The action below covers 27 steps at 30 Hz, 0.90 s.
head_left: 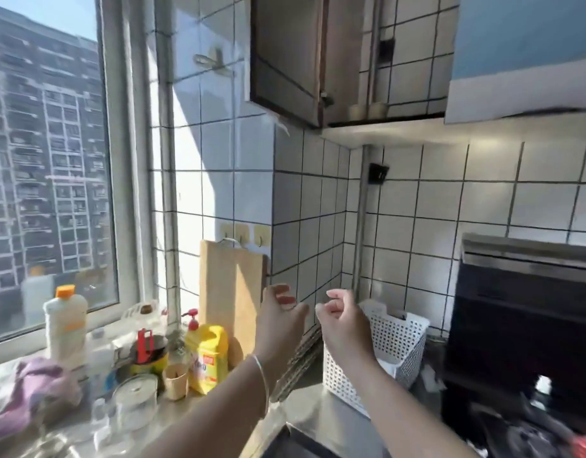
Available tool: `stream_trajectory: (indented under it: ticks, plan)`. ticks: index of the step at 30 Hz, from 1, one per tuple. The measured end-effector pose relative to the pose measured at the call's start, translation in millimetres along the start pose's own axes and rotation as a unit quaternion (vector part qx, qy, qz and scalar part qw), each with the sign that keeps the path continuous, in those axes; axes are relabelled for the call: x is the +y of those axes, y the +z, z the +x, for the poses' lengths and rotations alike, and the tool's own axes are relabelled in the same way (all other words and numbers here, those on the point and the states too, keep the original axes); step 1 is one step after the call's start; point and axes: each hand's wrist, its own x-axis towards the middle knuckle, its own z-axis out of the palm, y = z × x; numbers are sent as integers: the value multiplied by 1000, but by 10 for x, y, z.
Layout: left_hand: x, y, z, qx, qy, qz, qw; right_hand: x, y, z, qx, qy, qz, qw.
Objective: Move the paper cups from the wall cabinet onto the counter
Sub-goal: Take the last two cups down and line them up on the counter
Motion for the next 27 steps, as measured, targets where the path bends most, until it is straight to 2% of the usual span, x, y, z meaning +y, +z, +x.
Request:
stream_trajectory:
  ticks: [6,13,19,27]
  plan:
    - [324,543,1048,-72,46,-33,996,-146,-68,1035,95,-28,-21,995]
    - [688,1187,2053,-128,96,-56,986,-219,-305,2104,157,-52,-56,985]
    - [1105,1723,2713,-134,154,-61,977,-317,-703,3053,188,-107,-91,972]
    - [1591,2193,3455,-93,180,-95,975,-334,-1034,4074,187,-150,-84,967]
